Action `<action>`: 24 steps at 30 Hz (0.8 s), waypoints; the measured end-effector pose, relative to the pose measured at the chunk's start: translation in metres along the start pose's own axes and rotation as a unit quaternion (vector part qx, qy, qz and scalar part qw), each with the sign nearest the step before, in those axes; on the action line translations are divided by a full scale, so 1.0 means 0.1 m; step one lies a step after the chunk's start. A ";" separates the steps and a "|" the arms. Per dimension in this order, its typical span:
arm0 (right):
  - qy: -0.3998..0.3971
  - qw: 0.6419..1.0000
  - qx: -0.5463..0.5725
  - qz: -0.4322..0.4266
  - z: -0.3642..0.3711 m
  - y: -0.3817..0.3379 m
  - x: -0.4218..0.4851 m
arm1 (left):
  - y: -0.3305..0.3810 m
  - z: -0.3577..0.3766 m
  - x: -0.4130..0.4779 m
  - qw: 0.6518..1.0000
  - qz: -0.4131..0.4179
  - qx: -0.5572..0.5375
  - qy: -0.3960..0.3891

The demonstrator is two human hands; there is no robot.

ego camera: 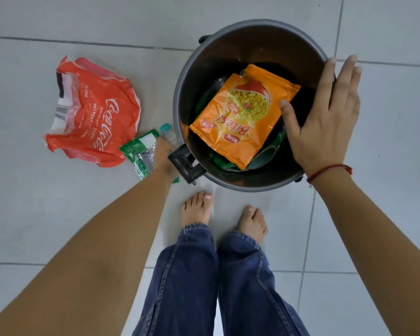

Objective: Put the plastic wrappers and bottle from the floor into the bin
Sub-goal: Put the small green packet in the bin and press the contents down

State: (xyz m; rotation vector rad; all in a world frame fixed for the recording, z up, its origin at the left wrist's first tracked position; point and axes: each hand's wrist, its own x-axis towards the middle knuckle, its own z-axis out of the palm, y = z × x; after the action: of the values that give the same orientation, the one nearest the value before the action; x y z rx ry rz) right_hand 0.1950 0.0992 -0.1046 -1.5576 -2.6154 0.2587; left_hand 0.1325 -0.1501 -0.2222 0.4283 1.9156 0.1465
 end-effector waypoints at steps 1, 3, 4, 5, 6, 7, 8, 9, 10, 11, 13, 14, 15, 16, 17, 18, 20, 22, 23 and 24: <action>-0.001 1.000 0.000 0.000 0.00 0.00 0.00 | -0.37 0.24 0.44 0.999 0.038 -0.023 0.032; -0.006 1.000 0.003 0.000 0.00 -0.01 -0.01 | -0.38 0.23 0.48 0.997 0.031 -0.068 0.020; -0.010 1.000 0.006 0.001 0.01 -0.02 -0.03 | -0.40 0.30 0.47 0.997 0.004 -0.073 0.015; -0.012 1.000 0.010 0.003 -0.02 -0.02 -0.02 | -0.47 0.28 0.47 0.996 0.001 -0.091 0.009; -0.016 1.000 0.013 0.005 -0.03 -0.02 -0.02 | -0.46 0.25 0.42 0.997 0.002 -0.073 0.003; -0.020 1.000 0.014 0.009 -0.04 -0.03 -0.02 | -0.44 0.25 0.40 0.999 0.013 -0.050 0.006; -0.024 1.000 0.015 0.011 -0.05 -0.04 -0.01 | -0.41 0.26 0.38 0.999 0.022 -0.024 -0.007; -0.026 0.999 0.015 0.013 -0.04 -0.04 0.00 | -0.42 0.28 0.42 0.999 0.029 0.010 -0.028; -0.026 0.999 0.016 0.016 -0.05 -0.05 0.00 | -0.42 0.27 0.44 0.997 0.037 0.058 -0.017; -0.023 1.000 0.016 0.015 -0.04 -0.04 0.01 | -0.48 0.30 0.47 0.996 0.049 0.074 -0.009; -0.020 1.000 0.014 0.013 -0.04 -0.03 0.01 | -0.53 0.47 0.47 0.987 0.078 0.138 0.007; -0.022 1.000 0.013 0.014 -0.03 -0.02 0.00 | -0.29 0.37 0.36 0.986 0.083 0.145 -0.011; -0.023 1.000 0.014 0.015 -0.03 -0.02 0.00 | 0.09 0.06 0.28 0.983 0.091 0.155 0.018; -0.023 0.999 0.016 0.016 -0.03 -0.02 0.00 | 0.58 -0.24 0.20 0.983 0.086 0.156 0.054; -0.021 0.999 0.018 0.016 -0.02 -0.01 0.00 | 1.00 -0.46 0.18 0.960 0.136 0.220 0.106; -0.019 0.999 0.019 0.016 -0.02 -0.01 0.00 | 1.34 -0.64 0.19 0.944 0.171 0.237 0.152; -0.015 1.000 0.018 0.016 0.01 0.00 0.00 | 1.88 -0.85 0.15 0.931 0.186 0.287 0.131; -0.014 1.000 0.015 0.015 0.02 0.01 -0.01 | 1.93 -0.83 0.20 0.919 0.189 0.330 0.105; -0.014 1.000 0.014 0.014 0.02 0.01 0.00 | 1.86 -0.77 0.22 0.919 0.185 0.334 0.093; -0.014 1.000 0.011 0.013 0.02 0.02 0.00 | 1.83 -0.71 0.17 0.925 0.177 0.325 0.084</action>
State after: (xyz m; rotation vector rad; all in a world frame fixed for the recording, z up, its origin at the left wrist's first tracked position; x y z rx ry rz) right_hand 0.1967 0.1001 -0.1068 -1.5924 -2.6048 0.3130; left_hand 0.1024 0.0327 -0.1551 1.2435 2.0079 -0.2371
